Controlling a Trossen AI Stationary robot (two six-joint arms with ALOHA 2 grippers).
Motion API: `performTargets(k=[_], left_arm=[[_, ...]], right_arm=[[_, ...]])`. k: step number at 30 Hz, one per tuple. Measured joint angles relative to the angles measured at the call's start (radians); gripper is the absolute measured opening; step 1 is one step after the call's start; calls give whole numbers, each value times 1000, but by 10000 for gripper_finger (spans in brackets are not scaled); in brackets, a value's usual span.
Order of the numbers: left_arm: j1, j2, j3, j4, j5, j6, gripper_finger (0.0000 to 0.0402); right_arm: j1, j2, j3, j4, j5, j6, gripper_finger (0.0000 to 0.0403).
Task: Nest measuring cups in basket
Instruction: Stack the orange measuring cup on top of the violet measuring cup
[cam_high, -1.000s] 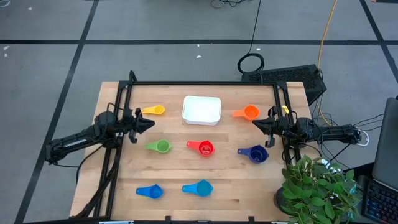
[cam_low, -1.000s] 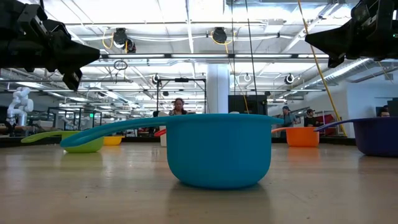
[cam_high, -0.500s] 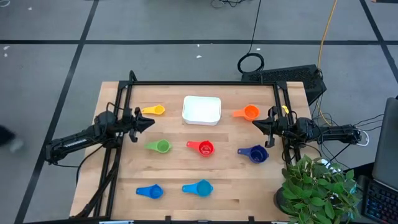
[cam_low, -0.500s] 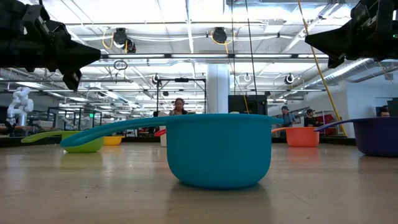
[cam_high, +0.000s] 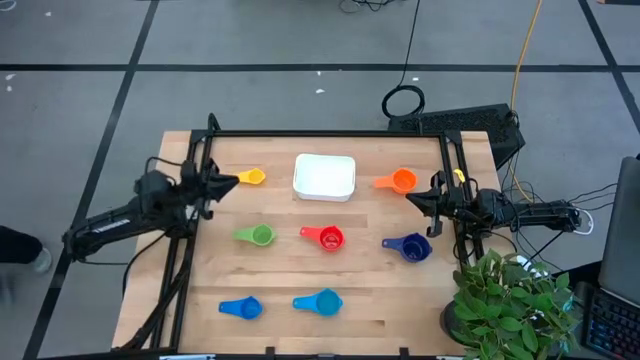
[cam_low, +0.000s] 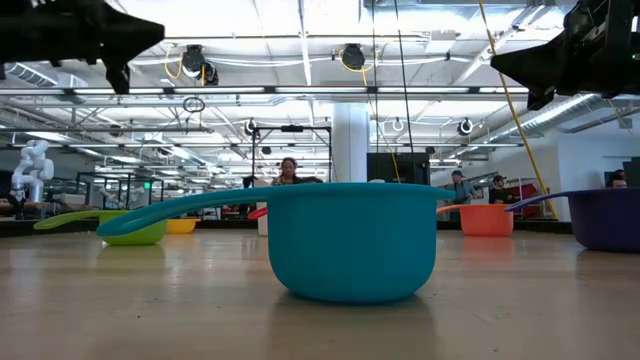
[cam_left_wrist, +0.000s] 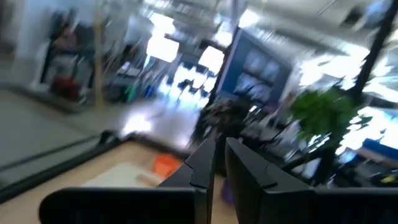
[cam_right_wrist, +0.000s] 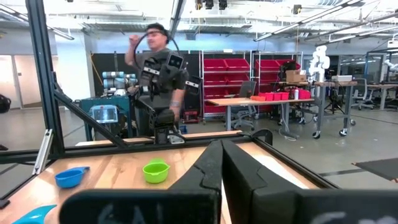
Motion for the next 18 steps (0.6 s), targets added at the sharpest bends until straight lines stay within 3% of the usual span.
performTargets(k=[12, 18], left_arm=[[-61, 525, 281, -53, 11, 164, 40], [-125, 727, 394, -53, 5, 250, 42]], right_arm=[[0, 0, 0, 0, 0, 0, 0], [0, 0, 0, 0, 0, 0, 0]])
